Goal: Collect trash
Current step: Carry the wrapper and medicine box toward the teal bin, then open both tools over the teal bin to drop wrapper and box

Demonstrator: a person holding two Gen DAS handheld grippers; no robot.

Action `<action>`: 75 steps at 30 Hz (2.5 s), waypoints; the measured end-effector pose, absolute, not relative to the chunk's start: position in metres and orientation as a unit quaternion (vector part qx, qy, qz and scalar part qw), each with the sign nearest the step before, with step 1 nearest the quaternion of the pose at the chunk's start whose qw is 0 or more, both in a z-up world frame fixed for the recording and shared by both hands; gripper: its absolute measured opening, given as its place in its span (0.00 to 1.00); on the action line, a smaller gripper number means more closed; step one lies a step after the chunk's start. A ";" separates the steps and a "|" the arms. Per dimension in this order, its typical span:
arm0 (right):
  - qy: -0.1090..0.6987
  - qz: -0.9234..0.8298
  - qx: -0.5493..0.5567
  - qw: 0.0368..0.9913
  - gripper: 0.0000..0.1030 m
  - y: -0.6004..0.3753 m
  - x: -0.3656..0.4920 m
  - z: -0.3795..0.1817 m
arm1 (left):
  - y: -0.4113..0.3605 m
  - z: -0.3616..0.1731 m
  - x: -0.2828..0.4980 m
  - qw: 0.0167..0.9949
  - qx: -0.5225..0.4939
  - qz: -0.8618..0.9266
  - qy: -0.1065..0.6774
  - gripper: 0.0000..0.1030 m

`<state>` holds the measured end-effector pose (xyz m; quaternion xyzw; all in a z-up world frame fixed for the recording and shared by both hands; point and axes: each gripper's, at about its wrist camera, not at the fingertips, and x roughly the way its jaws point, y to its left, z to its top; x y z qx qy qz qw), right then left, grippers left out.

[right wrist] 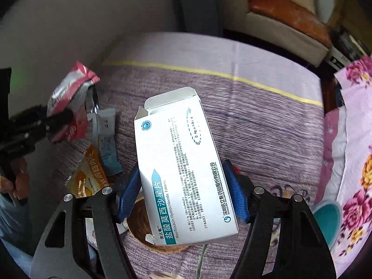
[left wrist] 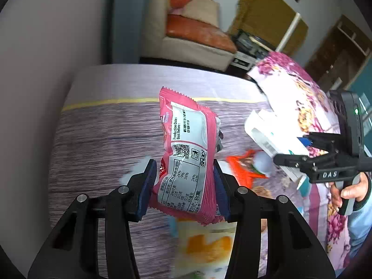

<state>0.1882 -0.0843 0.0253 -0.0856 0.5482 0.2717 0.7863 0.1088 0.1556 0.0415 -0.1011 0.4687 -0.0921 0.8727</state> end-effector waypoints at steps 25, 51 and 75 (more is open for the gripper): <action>0.474 0.129 0.155 0.857 0.63 -0.341 0.116 0.023 | -0.108 0.022 0.124 0.831 0.003 -0.244 0.500 0.47; 0.447 0.038 0.276 0.850 0.63 -0.500 0.077 -0.027 | -0.265 -0.032 0.145 0.753 0.036 -0.327 0.570 0.47; 0.463 -0.004 0.281 0.841 0.63 -0.534 0.080 -0.046 | -0.315 -0.061 0.166 0.765 0.066 -0.300 0.566 0.81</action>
